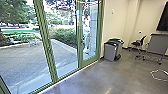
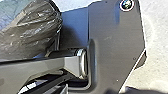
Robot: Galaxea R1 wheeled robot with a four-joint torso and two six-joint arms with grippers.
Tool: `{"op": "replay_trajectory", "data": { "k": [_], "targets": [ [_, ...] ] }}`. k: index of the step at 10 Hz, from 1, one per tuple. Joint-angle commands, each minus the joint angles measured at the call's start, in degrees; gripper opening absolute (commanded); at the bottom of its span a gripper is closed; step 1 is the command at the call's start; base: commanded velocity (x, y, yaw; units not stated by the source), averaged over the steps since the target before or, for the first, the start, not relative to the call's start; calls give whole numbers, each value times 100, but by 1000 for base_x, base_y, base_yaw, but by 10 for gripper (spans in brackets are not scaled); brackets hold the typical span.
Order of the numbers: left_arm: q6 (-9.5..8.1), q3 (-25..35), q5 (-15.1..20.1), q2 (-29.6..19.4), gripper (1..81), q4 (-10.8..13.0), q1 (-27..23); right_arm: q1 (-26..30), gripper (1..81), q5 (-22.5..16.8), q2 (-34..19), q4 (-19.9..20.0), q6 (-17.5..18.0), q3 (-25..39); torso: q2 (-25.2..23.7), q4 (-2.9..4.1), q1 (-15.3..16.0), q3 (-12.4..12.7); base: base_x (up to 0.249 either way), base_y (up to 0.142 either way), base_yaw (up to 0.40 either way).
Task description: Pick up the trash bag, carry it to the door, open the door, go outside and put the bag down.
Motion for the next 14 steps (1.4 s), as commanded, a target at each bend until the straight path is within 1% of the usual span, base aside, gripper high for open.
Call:
{"op": "replay_trajectory", "data": {
  "k": [1,14],
  "targets": [
    [14,19,377,1,10,12,-343,282,811,-371,27,-22,-6,13,0,0,0,0,158,-80,0],
    [14,10,377,-8,10,12,-343,265,811,-371,27,-13,-6,-13,0,0,0,0,160,-76,0]
  ]
}}
